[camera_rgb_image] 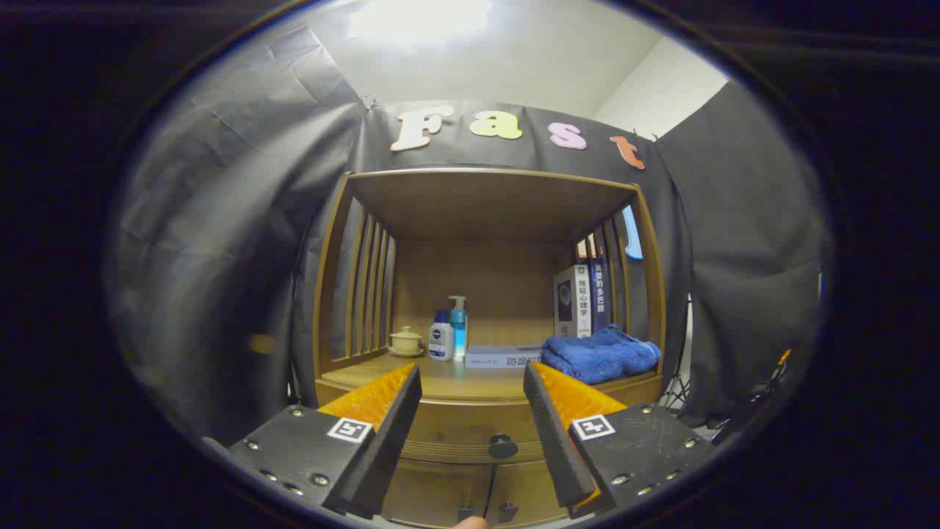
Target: Pull open the drawer, take out the items inside it, and place them on the countertop above the cabinet.
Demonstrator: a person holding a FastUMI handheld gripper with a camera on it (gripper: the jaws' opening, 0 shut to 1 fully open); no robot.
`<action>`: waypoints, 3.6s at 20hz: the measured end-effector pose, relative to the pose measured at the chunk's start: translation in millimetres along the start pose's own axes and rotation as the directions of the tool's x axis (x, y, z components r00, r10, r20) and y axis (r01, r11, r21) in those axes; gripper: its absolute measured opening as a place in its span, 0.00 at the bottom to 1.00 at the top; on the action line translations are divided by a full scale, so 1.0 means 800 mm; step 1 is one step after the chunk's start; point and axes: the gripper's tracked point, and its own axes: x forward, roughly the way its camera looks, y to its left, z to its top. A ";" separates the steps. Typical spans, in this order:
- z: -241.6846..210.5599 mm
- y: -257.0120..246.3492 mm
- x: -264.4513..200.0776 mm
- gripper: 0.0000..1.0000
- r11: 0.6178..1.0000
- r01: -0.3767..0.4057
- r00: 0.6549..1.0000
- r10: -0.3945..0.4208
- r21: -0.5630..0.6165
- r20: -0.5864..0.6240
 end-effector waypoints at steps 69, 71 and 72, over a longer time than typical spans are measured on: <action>-0.229 -0.058 0.109 0.59 0.986 0.081 0.874 -0.001 0.145 -0.486; -0.242 -0.058 0.111 0.48 0.990 0.075 0.857 -0.001 0.122 -0.515; -0.247 -0.057 0.110 0.50 0.991 0.073 0.849 -0.003 0.113 -0.528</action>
